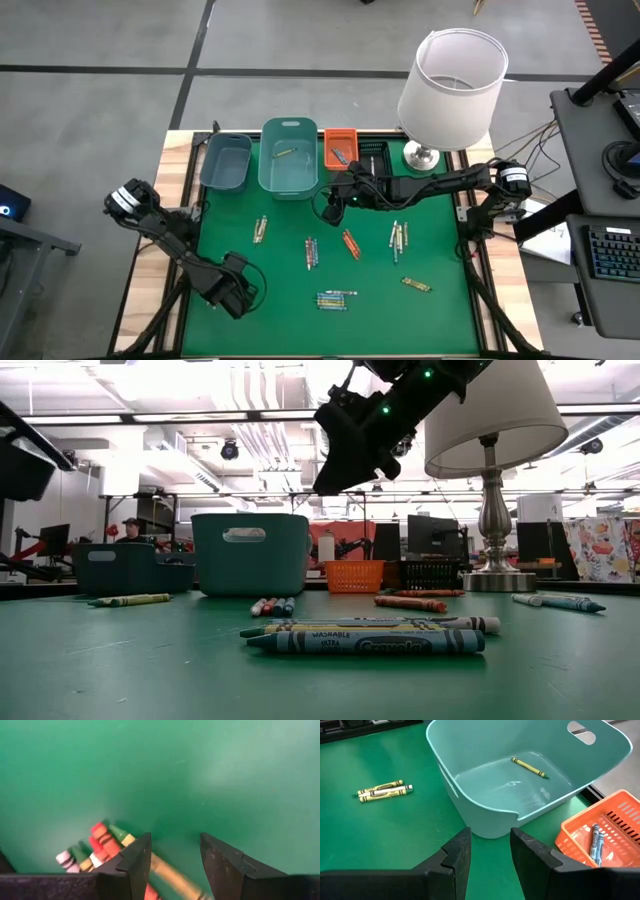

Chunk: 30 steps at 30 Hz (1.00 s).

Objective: Sort crayons
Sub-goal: Put the green crayon into the green bin

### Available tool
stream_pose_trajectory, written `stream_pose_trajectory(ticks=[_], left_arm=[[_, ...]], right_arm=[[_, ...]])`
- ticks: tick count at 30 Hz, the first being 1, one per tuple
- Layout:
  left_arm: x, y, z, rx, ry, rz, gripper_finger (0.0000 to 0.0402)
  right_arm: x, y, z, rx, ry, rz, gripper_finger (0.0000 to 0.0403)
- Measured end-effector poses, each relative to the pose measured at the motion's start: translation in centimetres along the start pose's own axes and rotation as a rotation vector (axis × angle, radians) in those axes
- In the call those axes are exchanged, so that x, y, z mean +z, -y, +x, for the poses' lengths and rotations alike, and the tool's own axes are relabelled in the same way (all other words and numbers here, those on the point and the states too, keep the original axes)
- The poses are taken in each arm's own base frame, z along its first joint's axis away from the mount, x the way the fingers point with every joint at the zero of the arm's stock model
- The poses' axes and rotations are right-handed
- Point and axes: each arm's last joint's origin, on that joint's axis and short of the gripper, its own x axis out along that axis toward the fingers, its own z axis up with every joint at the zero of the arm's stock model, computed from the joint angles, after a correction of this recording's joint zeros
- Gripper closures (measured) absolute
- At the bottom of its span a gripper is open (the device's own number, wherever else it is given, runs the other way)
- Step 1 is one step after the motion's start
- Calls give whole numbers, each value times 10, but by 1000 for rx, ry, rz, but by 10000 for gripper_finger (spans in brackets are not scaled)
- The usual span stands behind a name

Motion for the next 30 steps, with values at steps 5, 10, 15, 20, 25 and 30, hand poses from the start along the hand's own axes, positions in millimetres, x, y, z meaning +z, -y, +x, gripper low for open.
stream_pose_trajectory(ticks=[5,10,15,20,25,30], left_arm=[[-2,5,-7,-20,-10,-8,249],[-4,7,-10,-30,-16,-13,249],[-11,5,-11,-27,-27,-49,249],[-18,0,-11,-15,-18,-74,249],[-22,-2,-3,11,12,-98,249],[-25,2,7,35,30,-86,249]], right_arm=[[0,0,0,0,0,7,275],[0,-1,-1,3,0,5,275],[0,-2,-1,4,0,5,275],[0,-2,-1,4,0,5,275],[0,-2,-1,5,0,4,275],[-1,-3,-1,8,1,3,275]])
